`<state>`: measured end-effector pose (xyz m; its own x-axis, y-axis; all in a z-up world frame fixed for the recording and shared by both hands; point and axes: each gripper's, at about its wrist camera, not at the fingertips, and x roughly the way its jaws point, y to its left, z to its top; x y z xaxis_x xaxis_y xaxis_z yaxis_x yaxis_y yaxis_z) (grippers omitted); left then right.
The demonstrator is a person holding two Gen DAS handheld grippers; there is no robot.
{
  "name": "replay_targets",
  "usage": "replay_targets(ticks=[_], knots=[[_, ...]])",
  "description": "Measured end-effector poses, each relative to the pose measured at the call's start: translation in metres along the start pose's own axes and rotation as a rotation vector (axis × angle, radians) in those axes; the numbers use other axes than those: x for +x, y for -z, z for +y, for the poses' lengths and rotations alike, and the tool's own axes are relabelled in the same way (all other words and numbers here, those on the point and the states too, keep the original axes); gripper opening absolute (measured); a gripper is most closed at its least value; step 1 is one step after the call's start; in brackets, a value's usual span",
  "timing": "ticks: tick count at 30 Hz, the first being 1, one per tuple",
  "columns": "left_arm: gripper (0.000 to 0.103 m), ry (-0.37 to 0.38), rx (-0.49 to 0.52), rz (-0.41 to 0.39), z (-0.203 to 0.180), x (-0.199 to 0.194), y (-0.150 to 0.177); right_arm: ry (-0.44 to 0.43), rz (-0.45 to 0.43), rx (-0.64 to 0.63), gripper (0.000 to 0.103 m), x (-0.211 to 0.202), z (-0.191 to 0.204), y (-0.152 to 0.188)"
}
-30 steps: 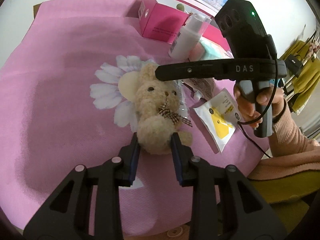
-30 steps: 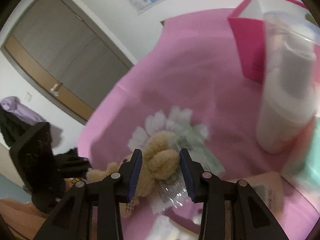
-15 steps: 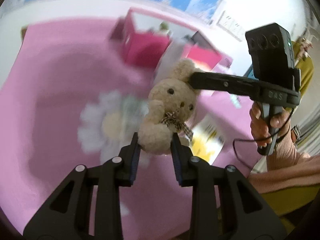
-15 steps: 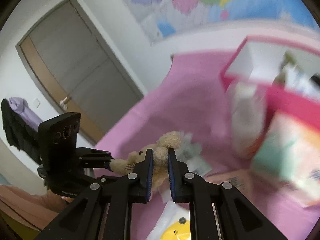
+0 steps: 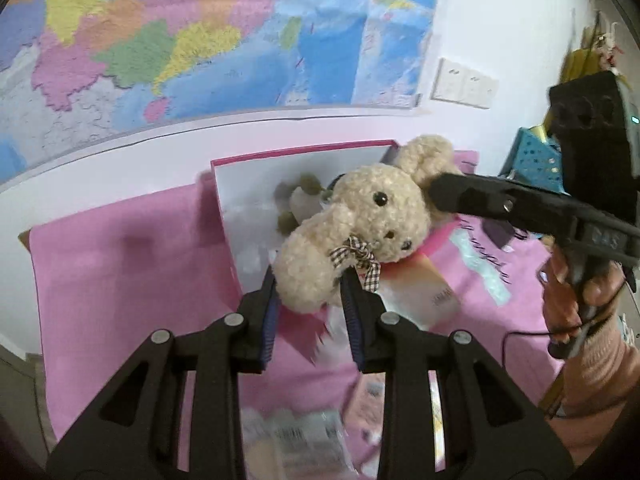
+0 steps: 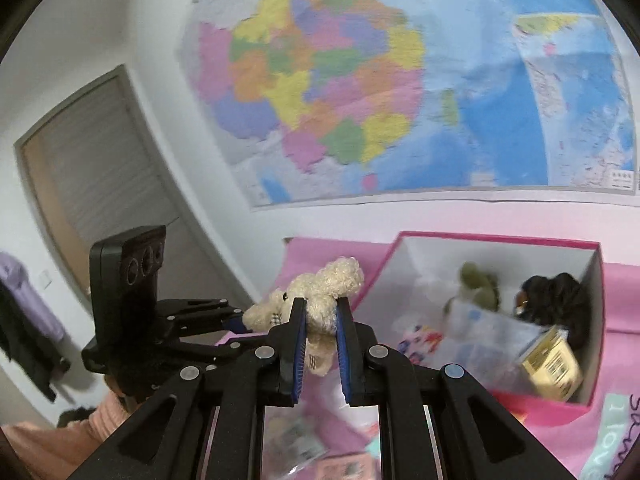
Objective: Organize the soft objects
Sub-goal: 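Lift the teddy bunny into the pink box and open the right gripper, then grasp the green-and-white wrapped packet with the right gripper and lift it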
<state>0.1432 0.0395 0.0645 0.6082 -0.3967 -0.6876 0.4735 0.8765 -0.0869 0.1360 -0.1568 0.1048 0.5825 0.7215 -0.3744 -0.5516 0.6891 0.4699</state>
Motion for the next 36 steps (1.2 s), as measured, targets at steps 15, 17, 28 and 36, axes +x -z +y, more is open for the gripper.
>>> replay_targets(ticks=[15,17,28,36], knots=[[0.027,-0.107,-0.076,0.105,0.029,0.068,-0.013,0.216,0.135,0.133,0.029,0.043,-0.086,0.022],[0.027,-0.111,-0.085,0.085,0.031,0.059,-0.009,0.232,0.137,0.137,0.029,0.037,-0.088,0.027],[0.051,-0.095,-0.048,0.009,0.007,-0.006,0.059,0.02,0.219,0.018,0.035,-0.005,-0.029,0.072],[0.051,-0.119,-0.096,0.177,0.002,0.012,0.134,-0.105,0.438,-0.026,0.035,0.044,0.012,0.128]])
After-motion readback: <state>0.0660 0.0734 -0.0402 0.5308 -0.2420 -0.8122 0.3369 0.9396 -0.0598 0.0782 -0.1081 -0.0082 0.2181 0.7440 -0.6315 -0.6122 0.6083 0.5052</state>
